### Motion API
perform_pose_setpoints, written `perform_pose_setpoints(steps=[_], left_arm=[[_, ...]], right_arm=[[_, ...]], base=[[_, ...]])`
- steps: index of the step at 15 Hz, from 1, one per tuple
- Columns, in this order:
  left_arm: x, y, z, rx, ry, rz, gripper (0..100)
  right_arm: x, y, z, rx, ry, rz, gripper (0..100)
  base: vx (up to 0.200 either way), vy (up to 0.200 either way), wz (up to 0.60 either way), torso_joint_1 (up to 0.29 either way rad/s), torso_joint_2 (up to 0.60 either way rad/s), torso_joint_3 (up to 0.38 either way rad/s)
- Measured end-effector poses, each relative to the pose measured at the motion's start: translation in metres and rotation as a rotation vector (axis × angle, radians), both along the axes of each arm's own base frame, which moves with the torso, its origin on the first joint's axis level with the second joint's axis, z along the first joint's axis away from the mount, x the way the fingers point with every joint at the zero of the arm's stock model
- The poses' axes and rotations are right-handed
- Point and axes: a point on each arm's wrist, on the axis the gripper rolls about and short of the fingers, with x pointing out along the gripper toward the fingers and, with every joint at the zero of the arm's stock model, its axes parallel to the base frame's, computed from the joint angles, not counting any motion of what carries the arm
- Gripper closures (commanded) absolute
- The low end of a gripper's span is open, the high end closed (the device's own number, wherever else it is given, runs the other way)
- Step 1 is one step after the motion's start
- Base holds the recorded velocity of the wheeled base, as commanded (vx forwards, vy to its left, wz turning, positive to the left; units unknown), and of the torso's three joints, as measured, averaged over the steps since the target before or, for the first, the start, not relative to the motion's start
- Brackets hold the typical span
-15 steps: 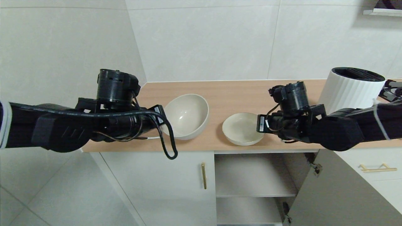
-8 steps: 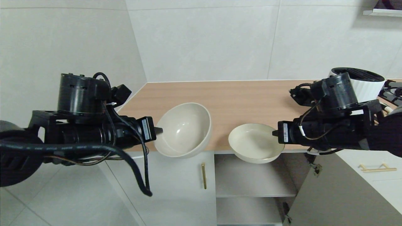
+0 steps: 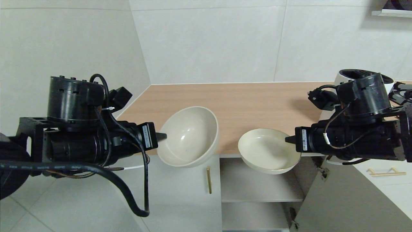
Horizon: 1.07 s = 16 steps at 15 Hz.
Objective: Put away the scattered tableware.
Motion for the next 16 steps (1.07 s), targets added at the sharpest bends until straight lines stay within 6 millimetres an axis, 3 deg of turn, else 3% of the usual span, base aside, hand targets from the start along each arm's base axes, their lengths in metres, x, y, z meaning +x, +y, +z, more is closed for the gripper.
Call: perform_pose_setpoints(steps=[16], left_arm=[[0.006, -0.002, -0.006, 0.009, 0.019, 0.0, 100]], right_arm=[[0.011, 0.0, -0.012, -0.021, 0.029, -0.025, 100]], base=[[0.0, 0.0, 0.0, 0.0, 0.0, 0.0]])
